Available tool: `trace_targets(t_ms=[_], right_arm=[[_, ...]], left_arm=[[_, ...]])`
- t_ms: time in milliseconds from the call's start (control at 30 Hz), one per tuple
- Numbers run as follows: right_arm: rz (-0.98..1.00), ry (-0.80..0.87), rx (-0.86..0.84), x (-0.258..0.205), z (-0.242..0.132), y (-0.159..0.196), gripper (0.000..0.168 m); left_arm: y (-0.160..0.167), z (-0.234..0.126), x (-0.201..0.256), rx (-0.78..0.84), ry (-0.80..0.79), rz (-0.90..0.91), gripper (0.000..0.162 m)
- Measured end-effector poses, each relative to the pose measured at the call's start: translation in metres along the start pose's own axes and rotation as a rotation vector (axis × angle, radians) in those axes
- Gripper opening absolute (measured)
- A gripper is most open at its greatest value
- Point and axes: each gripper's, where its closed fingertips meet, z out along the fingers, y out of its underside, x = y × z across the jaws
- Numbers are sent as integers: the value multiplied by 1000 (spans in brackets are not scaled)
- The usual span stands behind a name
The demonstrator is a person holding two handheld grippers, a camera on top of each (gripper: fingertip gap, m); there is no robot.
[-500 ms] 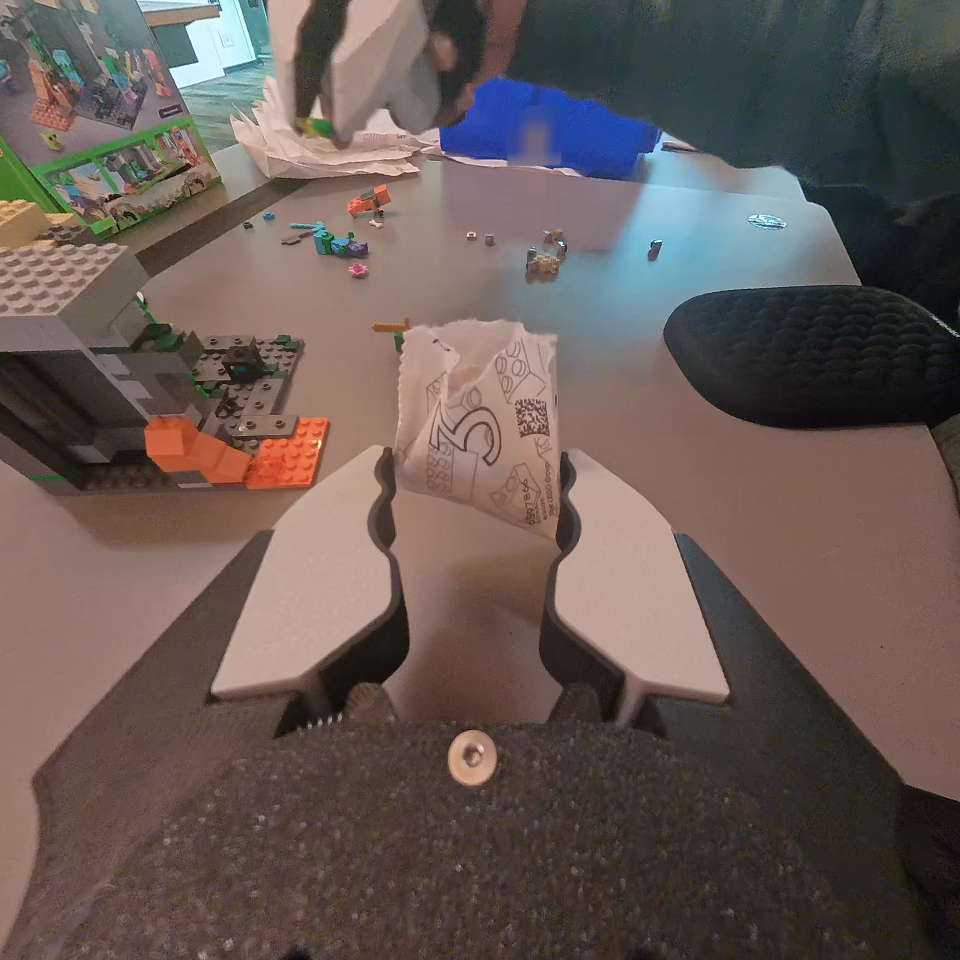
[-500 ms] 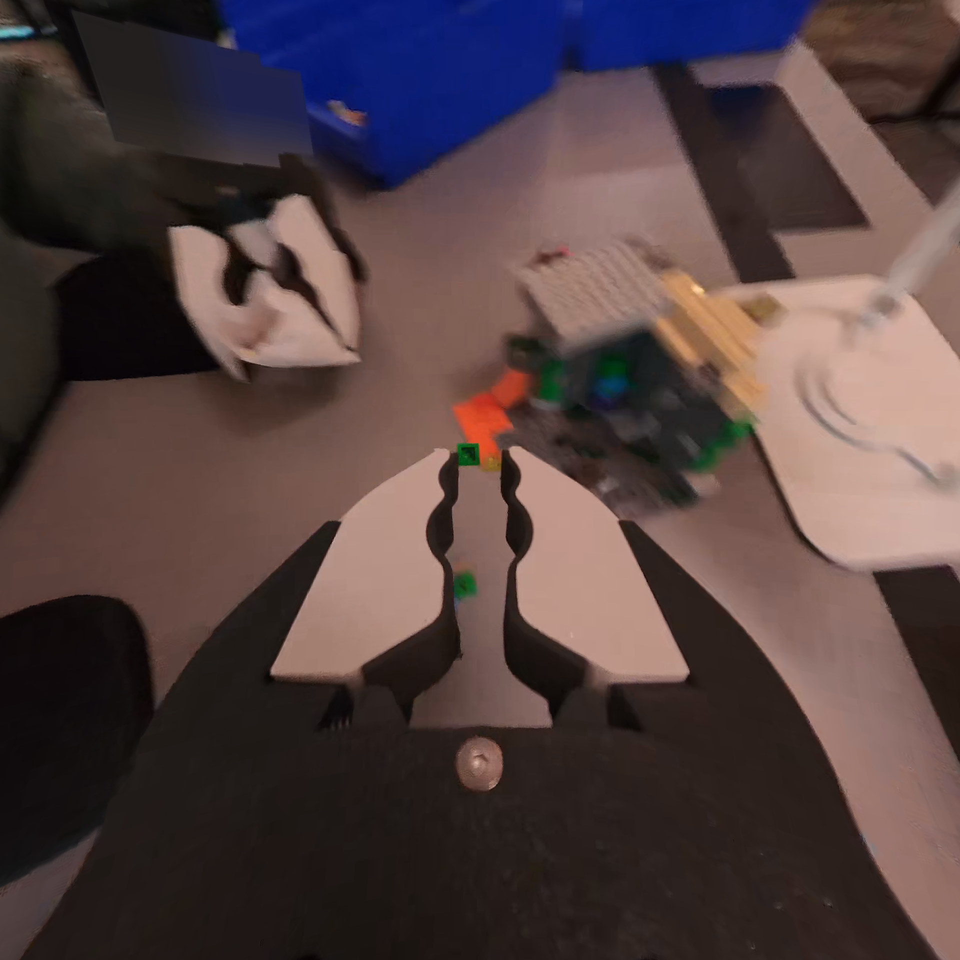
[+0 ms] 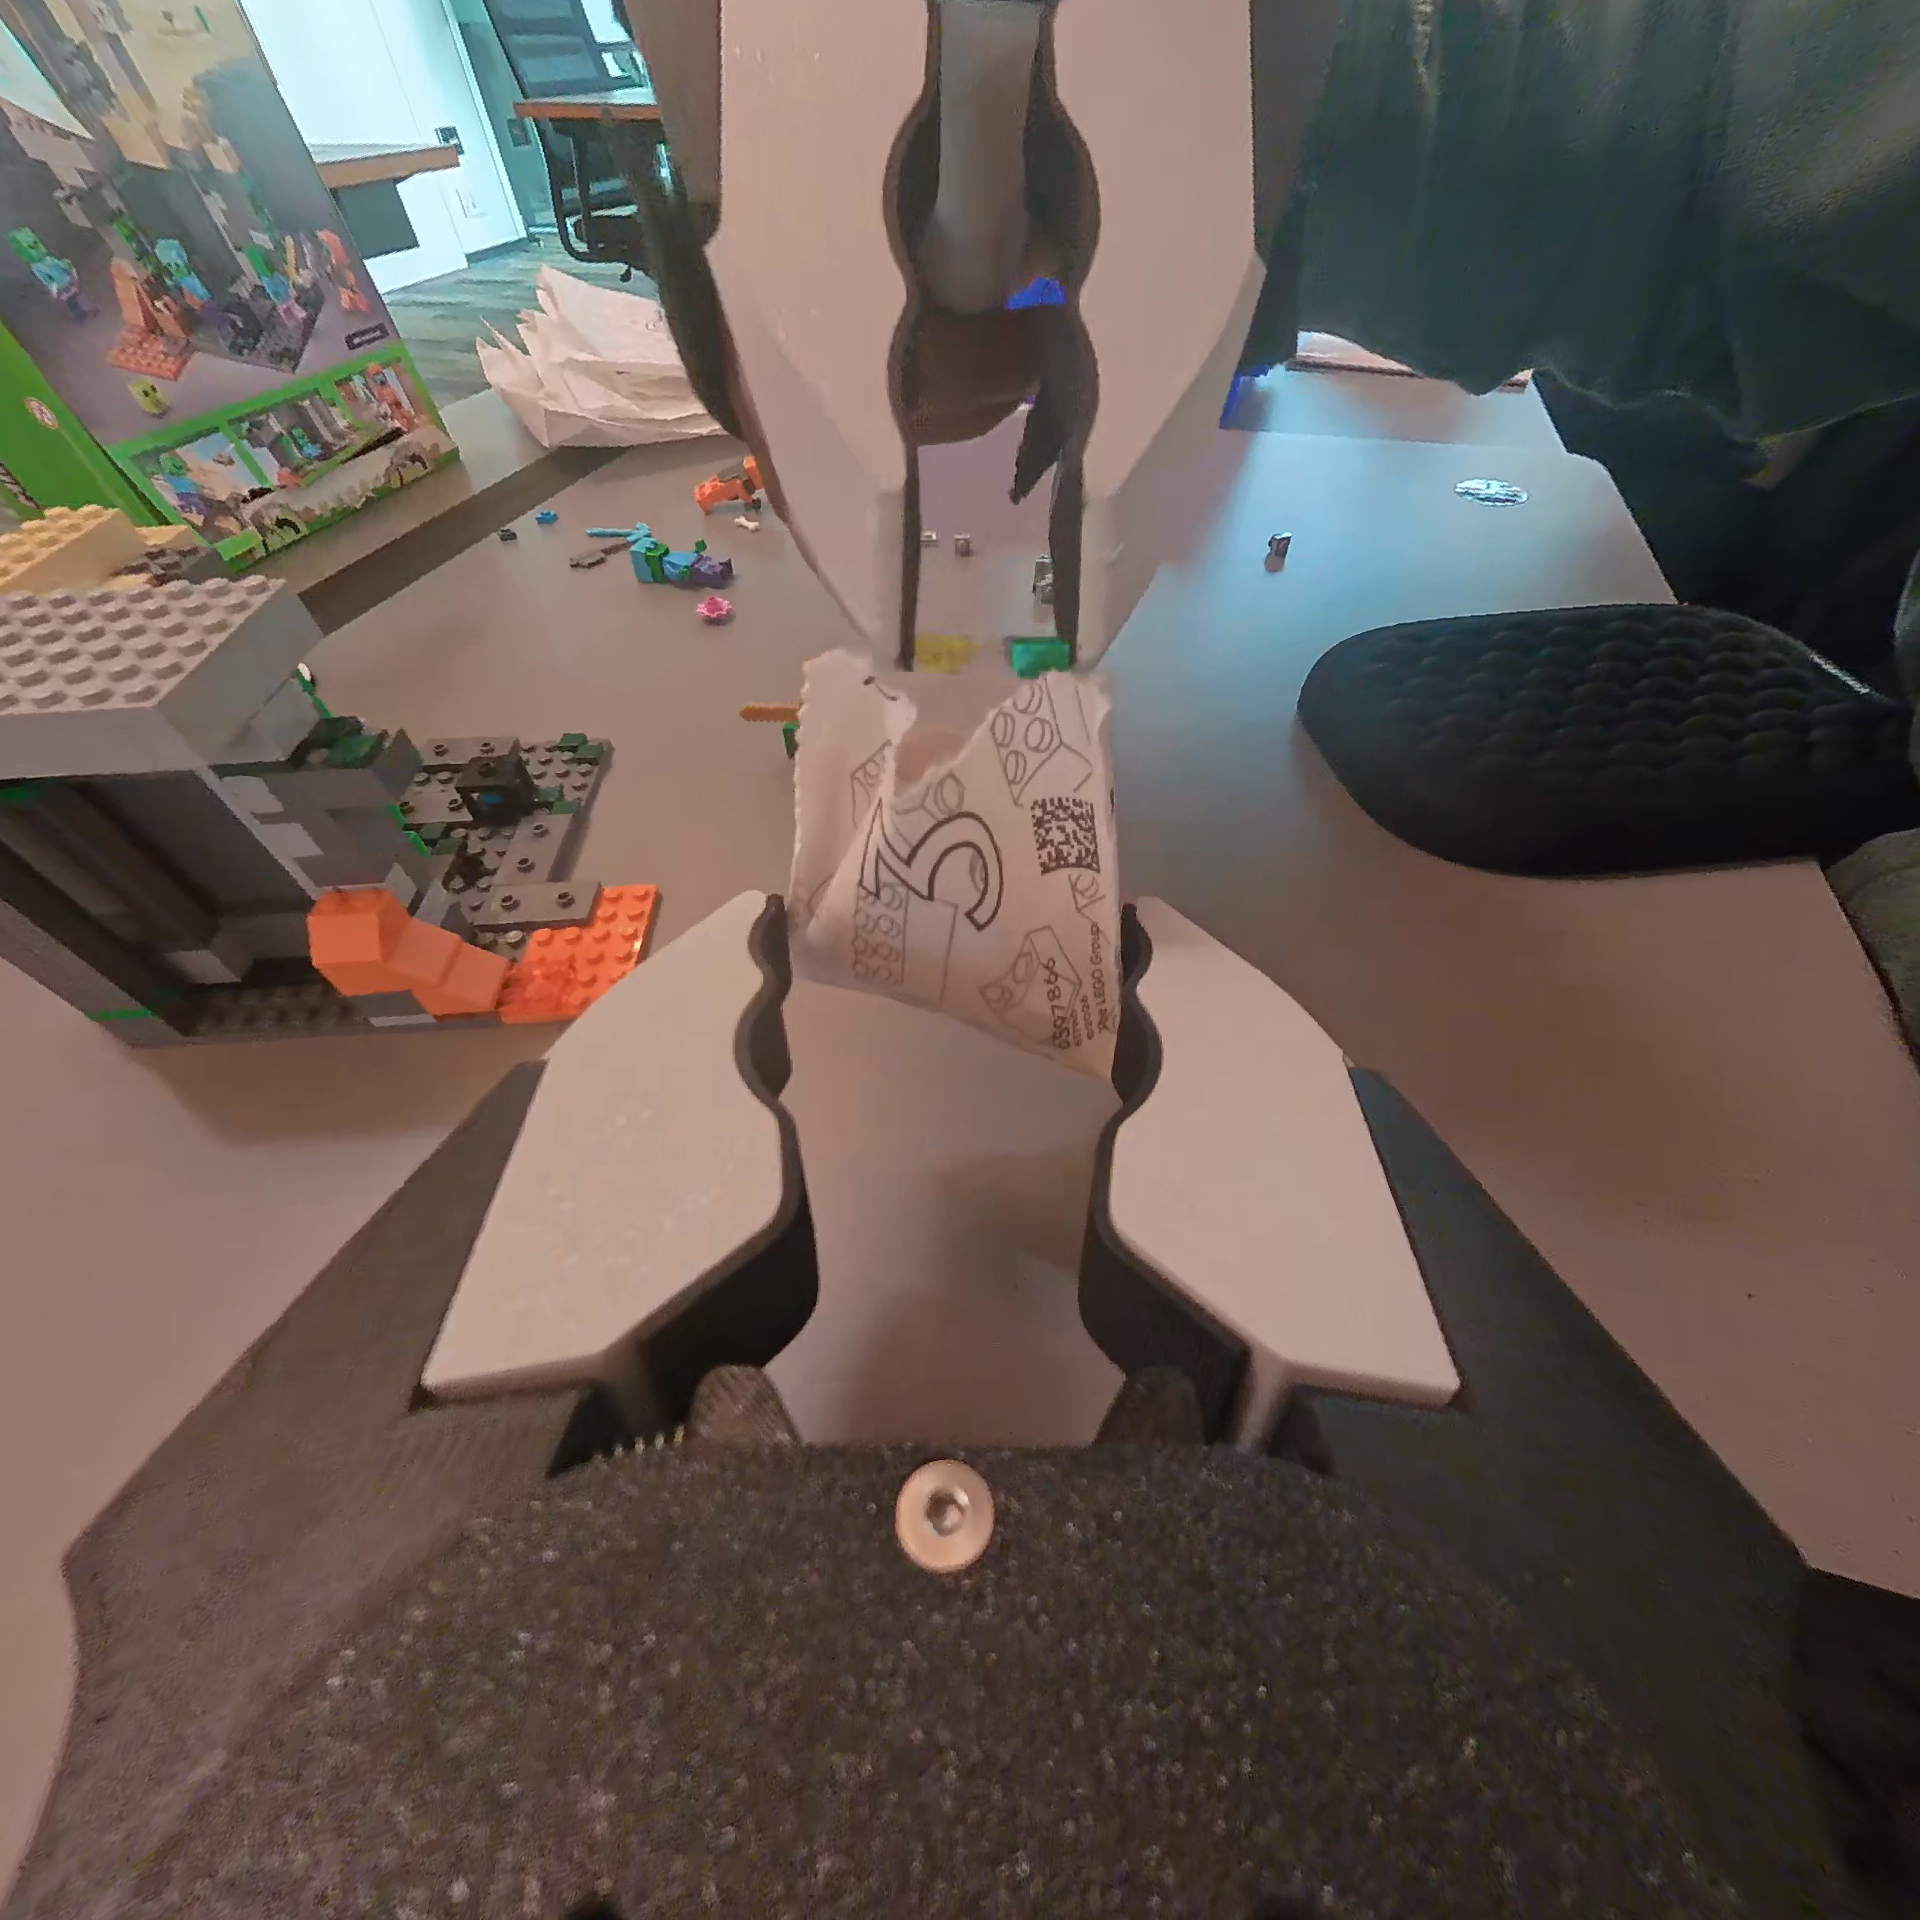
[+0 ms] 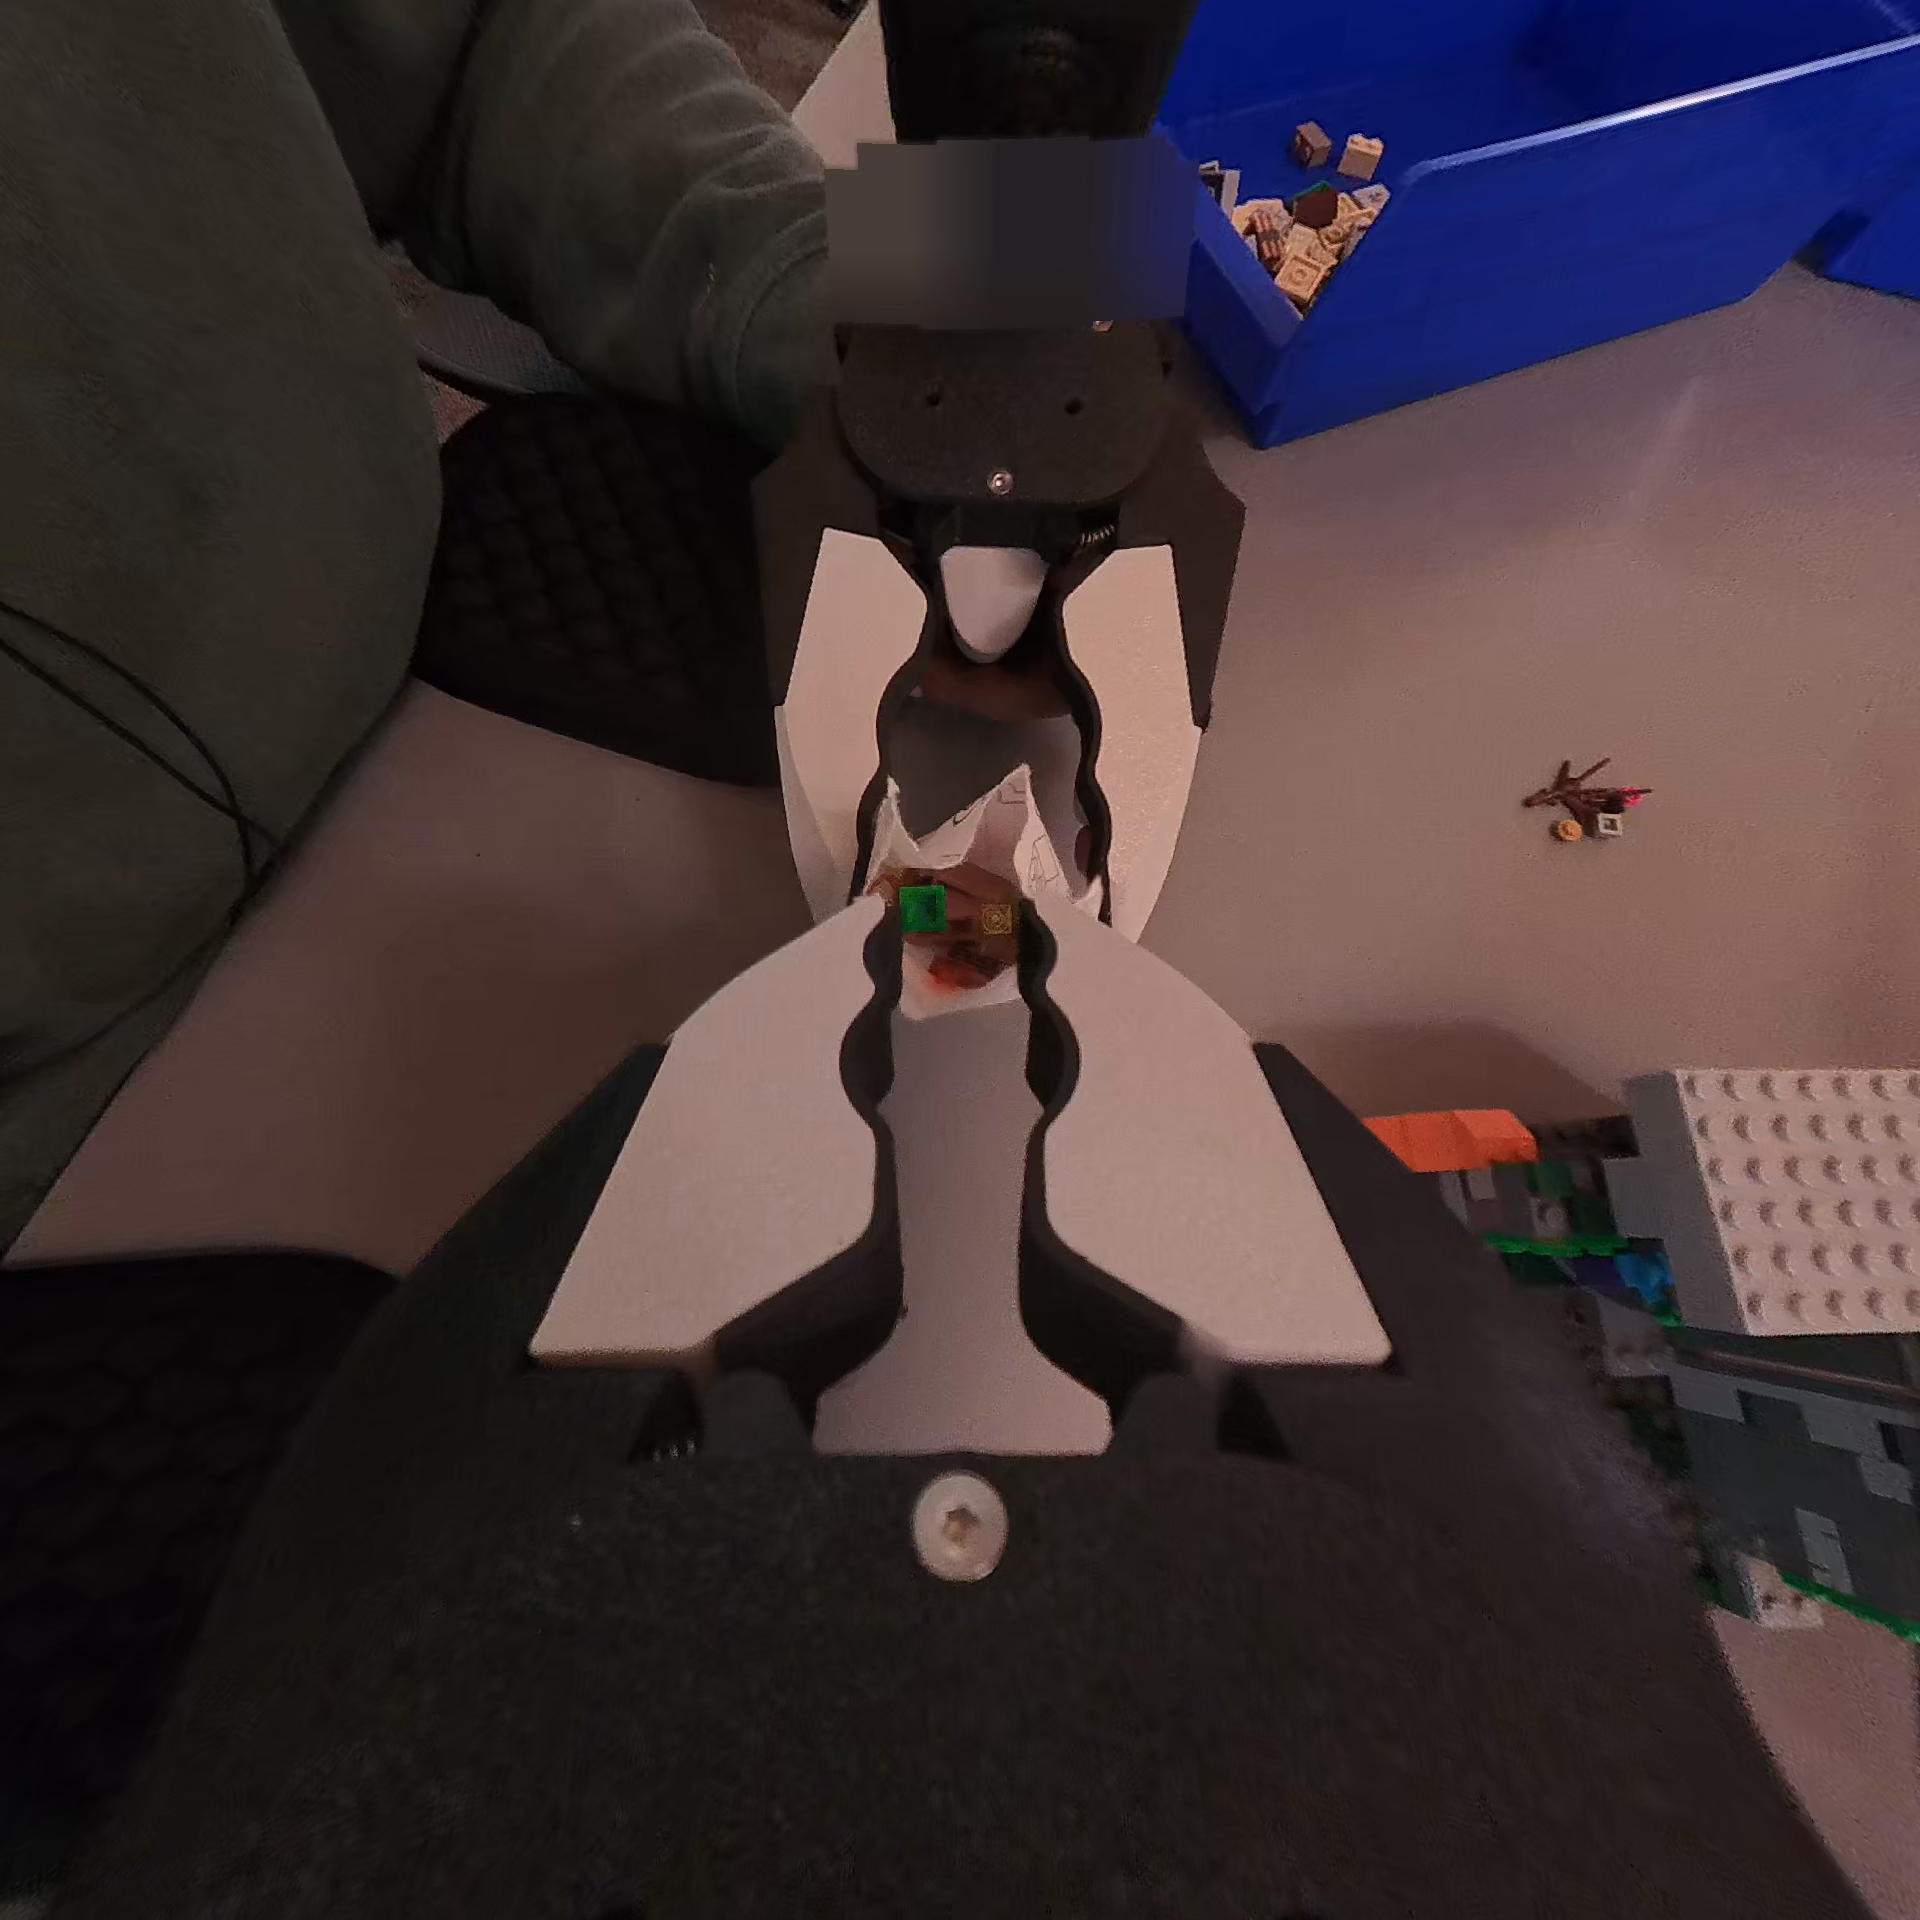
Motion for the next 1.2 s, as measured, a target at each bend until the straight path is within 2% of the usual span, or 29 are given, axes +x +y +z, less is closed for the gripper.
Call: trace_targets(t_ms=[600,867,967,1067,1200], right_arm=[[-91,31,-70,-14,11,-1,26],[-73,66,-59,-8,1,-1,26],[-46,106,-22,0,-15,-5,26],[5,209,23,23,-48,-1,26],[142,429,46,77,-114,38,25]], left_arm=[[1,0,-2,-5,-3,-19,59],[1,0,0,-6,-2,-9,59],[1,0,0,-7,-2,-6,59],[1,0,0,-5,-1,-9,59],[1,0,-1,-9,0,-13,59]])
